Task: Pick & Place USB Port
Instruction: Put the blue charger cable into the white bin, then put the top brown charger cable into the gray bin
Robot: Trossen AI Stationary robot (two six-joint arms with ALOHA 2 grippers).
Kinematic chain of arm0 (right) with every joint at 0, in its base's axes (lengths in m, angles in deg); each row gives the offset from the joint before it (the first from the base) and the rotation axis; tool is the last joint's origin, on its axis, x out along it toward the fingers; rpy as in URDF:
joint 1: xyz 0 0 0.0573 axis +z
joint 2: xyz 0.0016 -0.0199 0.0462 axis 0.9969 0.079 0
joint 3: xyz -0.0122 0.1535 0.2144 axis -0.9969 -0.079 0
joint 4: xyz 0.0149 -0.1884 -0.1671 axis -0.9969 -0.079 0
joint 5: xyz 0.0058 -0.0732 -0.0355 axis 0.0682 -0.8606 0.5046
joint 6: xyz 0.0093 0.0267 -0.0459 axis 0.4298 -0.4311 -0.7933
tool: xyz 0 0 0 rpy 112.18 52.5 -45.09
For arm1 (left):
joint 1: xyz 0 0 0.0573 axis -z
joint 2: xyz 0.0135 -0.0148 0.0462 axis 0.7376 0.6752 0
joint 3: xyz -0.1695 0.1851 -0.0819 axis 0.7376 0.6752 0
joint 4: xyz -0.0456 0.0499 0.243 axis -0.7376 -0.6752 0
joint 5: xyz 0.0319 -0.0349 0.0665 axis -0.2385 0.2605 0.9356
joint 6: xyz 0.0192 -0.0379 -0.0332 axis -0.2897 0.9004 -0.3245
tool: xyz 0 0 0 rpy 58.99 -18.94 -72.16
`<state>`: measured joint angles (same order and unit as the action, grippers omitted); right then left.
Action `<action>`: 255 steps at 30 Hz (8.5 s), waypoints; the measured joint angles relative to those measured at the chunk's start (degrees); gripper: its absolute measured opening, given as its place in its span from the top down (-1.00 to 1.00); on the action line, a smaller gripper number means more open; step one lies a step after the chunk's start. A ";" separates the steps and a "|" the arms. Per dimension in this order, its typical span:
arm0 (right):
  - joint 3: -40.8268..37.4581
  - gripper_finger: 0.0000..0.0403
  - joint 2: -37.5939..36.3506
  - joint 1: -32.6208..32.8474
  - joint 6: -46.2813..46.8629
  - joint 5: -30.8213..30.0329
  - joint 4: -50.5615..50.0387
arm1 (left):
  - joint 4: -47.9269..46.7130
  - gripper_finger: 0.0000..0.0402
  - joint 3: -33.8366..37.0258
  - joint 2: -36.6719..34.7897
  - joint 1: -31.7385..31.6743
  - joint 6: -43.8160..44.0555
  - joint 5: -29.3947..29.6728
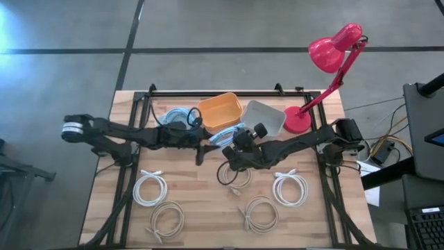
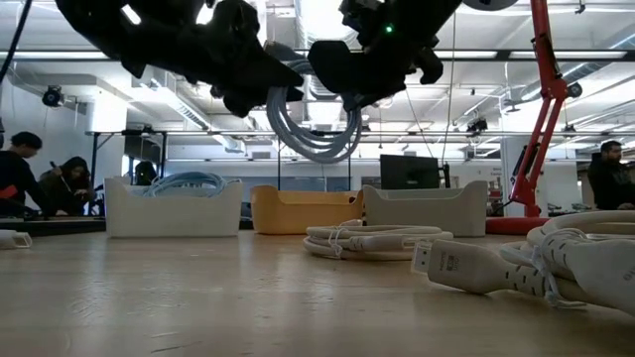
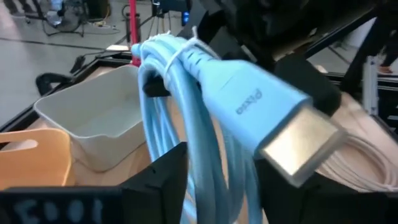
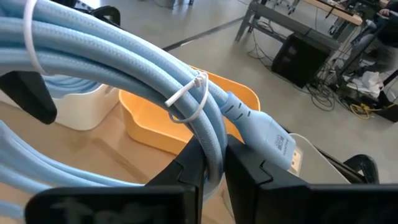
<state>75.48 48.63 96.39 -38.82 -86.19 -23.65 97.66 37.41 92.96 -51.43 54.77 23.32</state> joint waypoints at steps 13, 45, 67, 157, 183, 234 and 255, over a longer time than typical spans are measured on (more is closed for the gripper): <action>0.00 0.53 -0.04 0.10 -3.76 6.77 0.02 | -4.33 0.87 0.00 -2.11 -0.26 -0.63 1.24; 0.02 0.34 -0.04 3.23 -3.78 7.96 0.50 | -44.60 0.84 10.07 -38.07 -11.89 5.39 7.08; 0.02 0.35 -0.06 3.17 -3.80 7.96 0.50 | -39.02 0.73 20.97 -38.52 -18.60 7.41 15.00; 0.19 0.01 12.27 -2.97 -3.08 47.40 -9.60 | -34.91 -0.03 13.07 -38.68 -18.23 3.29 -0.57; 0.45 0.86 11.95 -3.02 -6.14 50.98 -9.07 | -34.91 -0.03 13.09 -38.68 -18.23 4.71 -0.48; -20.28 0.83 -7.21 -20.13 32.71 -4.52 -30.96 | -35.11 -0.03 13.16 -38.68 -18.25 6.08 -0.04; -25.90 0.42 -7.21 -20.09 28.98 -4.50 -14.16 | -35.13 -0.03 13.18 -38.68 -18.25 6.08 -0.05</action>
<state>49.58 41.41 76.30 -9.84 -90.69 -37.82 62.53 50.59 54.29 -69.68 60.86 23.27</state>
